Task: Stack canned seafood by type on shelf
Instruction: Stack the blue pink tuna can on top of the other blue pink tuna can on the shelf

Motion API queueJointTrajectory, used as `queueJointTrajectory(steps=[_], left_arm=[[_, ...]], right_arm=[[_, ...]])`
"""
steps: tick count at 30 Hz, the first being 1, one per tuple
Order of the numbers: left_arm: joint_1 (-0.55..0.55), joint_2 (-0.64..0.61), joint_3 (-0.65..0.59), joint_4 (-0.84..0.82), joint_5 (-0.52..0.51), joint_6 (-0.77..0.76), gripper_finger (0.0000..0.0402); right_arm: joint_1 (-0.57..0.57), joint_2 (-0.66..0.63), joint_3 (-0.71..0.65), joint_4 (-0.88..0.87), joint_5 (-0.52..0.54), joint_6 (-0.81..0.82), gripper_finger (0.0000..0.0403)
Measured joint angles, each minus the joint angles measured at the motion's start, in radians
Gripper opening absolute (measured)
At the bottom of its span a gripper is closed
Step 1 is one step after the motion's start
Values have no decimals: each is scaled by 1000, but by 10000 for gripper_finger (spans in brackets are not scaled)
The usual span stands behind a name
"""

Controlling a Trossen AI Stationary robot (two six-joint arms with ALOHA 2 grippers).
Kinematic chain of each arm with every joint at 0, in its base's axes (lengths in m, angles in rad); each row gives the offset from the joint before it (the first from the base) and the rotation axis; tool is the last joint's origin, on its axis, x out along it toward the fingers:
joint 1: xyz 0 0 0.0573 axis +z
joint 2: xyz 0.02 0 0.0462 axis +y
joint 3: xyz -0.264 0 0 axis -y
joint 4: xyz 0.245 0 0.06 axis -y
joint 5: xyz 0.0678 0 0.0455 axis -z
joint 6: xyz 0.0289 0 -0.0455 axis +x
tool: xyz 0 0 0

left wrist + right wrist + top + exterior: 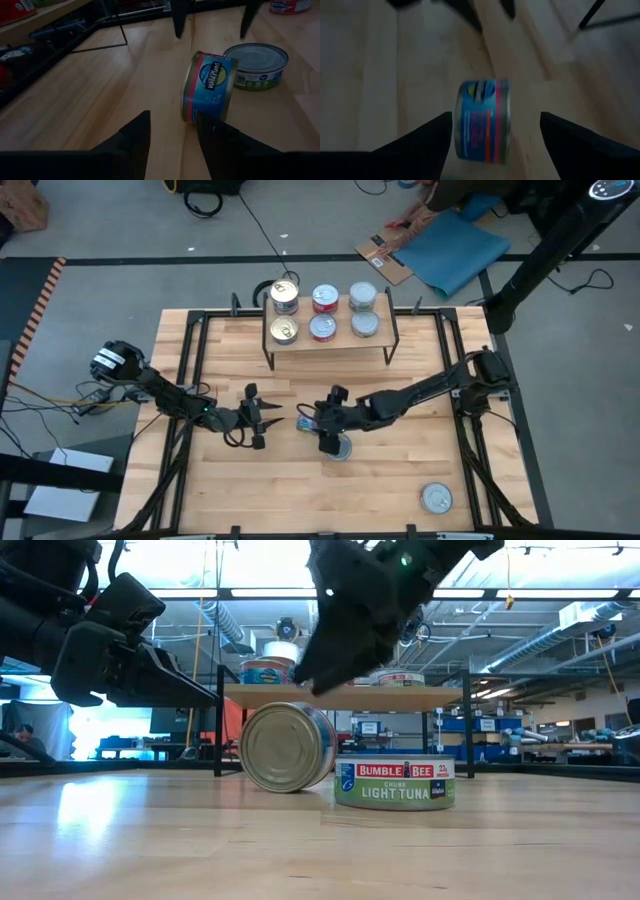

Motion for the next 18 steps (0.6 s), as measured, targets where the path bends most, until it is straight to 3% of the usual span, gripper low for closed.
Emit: queueJointTrajectory(steps=[11,18], left_arm=[[0,0,0,-5,0,0,163],[0,0,0,-1,0,0,163]], right_arm=[[1,82,0,45,-10,-1,297],[-7,85,-1,43,-50,-10,234]])
